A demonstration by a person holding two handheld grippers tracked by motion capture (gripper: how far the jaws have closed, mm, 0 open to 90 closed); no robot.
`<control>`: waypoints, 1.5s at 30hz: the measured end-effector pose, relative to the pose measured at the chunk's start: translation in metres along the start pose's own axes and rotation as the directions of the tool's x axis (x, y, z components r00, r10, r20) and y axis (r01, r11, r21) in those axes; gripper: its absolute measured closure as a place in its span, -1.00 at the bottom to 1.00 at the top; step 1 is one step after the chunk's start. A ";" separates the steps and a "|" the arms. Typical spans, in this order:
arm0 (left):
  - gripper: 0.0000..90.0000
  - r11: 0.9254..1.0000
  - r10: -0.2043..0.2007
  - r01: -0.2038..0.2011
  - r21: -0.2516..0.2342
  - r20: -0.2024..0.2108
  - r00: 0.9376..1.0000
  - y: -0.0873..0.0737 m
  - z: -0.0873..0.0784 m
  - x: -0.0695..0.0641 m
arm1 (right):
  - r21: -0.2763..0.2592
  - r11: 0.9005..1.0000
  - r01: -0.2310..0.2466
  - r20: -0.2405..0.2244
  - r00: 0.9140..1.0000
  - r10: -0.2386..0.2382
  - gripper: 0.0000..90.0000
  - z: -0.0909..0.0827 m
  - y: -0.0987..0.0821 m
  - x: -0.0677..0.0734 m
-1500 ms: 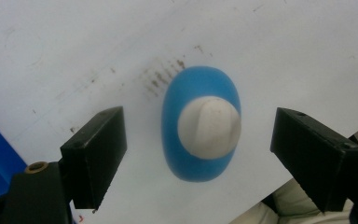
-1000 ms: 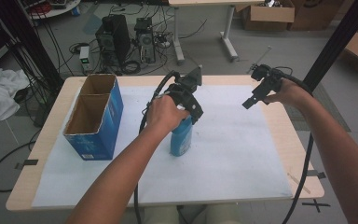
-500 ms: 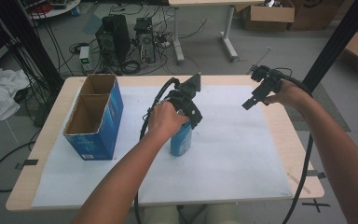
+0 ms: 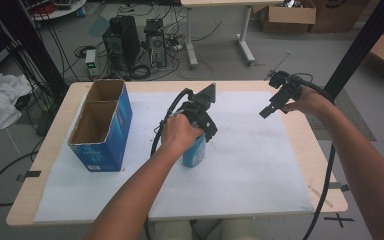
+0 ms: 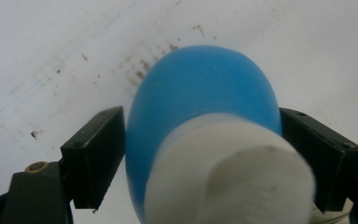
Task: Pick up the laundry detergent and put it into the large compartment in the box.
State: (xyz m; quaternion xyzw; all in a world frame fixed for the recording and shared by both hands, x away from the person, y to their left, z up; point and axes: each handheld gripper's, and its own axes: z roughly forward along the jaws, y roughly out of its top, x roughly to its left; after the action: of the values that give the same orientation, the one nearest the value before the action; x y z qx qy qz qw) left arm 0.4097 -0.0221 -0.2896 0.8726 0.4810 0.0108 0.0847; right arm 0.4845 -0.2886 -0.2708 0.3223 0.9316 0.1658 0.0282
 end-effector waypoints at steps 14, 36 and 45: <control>-0.48 1.000 -0.011 0.011 -0.002 -0.001 1.000 -0.001 0.002 0.001 | -0.001 1.000 0.000 -0.001 1.000 0.000 -0.62 0.000 0.001 0.001; -0.37 1.000 -0.027 0.027 -0.004 -0.002 1.000 -0.002 0.001 0.001 | -0.004 1.000 0.011 -0.001 1.000 -0.011 -0.62 0.001 0.004 0.003; -0.33 0.999 -0.031 0.031 -0.016 -0.008 0.999 -0.002 0.001 0.001 | -0.001 1.000 0.014 -0.002 1.000 -0.014 -0.61 0.001 0.005 0.004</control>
State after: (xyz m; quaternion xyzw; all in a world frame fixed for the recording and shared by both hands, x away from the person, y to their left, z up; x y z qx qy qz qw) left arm 0.4082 -0.0204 -0.2910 0.8641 0.4949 0.0170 0.0899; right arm 0.4845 -0.2826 -0.2702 0.3154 0.9338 0.1665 0.0285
